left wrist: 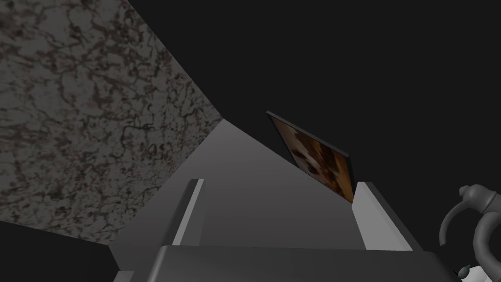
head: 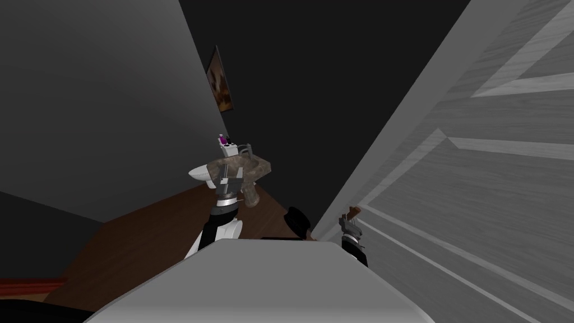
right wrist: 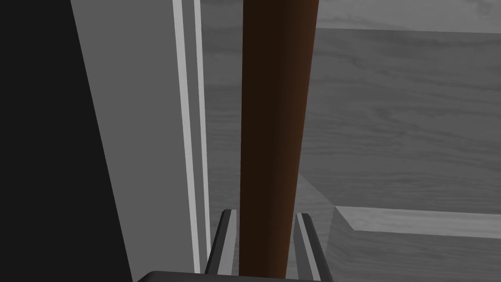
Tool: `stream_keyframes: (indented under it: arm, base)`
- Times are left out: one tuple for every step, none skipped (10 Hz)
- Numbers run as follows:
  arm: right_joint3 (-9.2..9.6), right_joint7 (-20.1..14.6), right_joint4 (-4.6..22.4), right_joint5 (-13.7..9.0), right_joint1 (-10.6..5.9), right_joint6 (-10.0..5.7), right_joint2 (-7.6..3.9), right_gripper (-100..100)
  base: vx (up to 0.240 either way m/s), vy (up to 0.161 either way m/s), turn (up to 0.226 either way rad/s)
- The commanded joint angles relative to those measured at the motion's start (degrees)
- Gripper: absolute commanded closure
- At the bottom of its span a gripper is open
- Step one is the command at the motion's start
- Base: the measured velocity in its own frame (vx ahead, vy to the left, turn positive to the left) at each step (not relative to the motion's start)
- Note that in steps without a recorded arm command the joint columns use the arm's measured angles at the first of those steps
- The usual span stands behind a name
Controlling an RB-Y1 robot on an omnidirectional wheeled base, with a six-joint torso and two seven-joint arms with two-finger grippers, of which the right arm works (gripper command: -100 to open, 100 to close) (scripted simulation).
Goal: Pull the door open
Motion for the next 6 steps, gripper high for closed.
stream_keyframes:
  arm:
    - [0.10, 0.01, -0.02, 0.03, -0.04, 0.10, 0.08, 100]
    - [0.10, 0.01, -0.02, 0.03, -0.04, 0.10, 0.08, 100]
    - [0.10, 0.01, -0.02, 0.03, -0.04, 0.10, 0.08, 100]
    - [1.05, -0.41, -0.51, 0.70, 0.17, 0.01, -0.22, 100]
    - [1.33, -0.53, -0.64, 0.89, 0.22, 0.00, -0.29, 100]
    - [1.94, -0.78, -0.94, 1.31, 0.33, -0.01, -0.42, 100]
  base:
    - [0.000, 0.000, 0.000]
    - [0.000, 0.000, 0.000]
    - [0.000, 0.000, 0.000]
    - [-0.129, 0.006, 0.034]
    - [-0.192, -0.002, 0.060]
    - [-0.197, 0.004, 0.063]
